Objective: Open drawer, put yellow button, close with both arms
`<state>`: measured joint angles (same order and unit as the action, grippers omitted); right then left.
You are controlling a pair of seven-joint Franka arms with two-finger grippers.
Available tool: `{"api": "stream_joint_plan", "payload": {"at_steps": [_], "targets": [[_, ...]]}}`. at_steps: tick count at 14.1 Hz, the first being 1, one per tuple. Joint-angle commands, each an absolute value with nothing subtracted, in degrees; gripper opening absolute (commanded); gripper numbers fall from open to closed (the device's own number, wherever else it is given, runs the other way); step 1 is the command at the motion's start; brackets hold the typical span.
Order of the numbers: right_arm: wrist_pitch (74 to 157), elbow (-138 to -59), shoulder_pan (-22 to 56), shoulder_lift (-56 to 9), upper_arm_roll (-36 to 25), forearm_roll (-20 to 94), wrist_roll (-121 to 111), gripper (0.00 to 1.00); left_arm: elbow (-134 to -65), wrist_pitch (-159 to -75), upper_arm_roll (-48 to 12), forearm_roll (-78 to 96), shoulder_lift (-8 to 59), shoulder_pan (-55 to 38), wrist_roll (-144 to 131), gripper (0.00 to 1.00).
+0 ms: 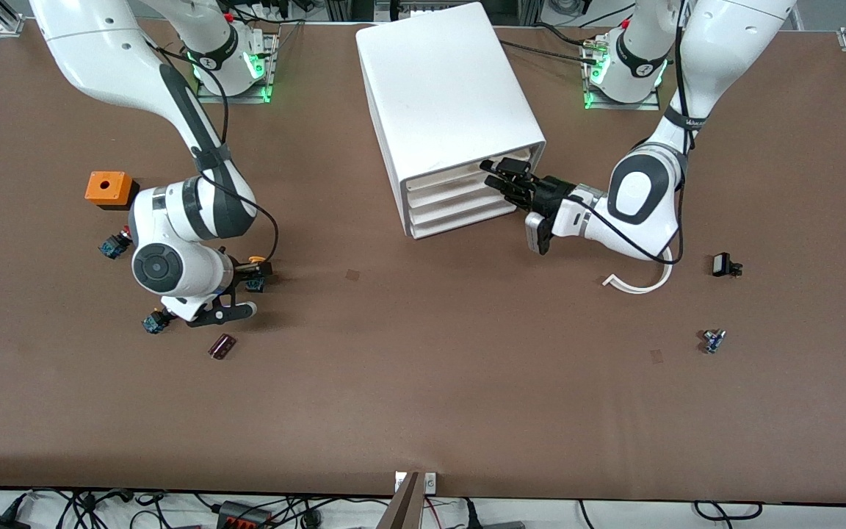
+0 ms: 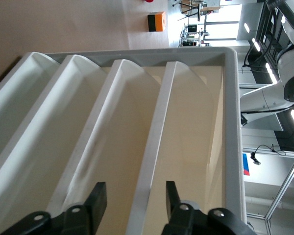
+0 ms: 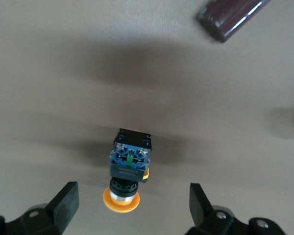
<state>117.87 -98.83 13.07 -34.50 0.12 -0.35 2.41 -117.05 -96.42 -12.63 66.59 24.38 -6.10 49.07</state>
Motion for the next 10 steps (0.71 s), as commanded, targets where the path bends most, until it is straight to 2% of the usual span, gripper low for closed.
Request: {"api": "stream_joint_plan", "payload": {"at_steps": [1,3,7,10], "targets": [[117.51,-98.96,13.01,-35.41,0.09,0.00,3.16,1.00,-119.27,-97.21,-13.27,68.03,22.59,-5.62,53.08,0.14],[117.60,-98.88,13.10,-36.56,0.09,0.26,3.60,1.00,-118.66,-97.47,-13.18,67.94,22.85,-5.63,53.17,0.04],[117.68,-98.88,13.09,-37.18,0.09,0.44,4.74,1.00,-111.38,-97.56,-12.57,64.96,27.23,-5.10,52.91,0.02],[118.12,-98.79,12.83,-37.70,0.09,0.44,5.98,0.96,-103.82,-97.47,-11.69,61.27,31.63,-4.31,52.21,0.01]]}}
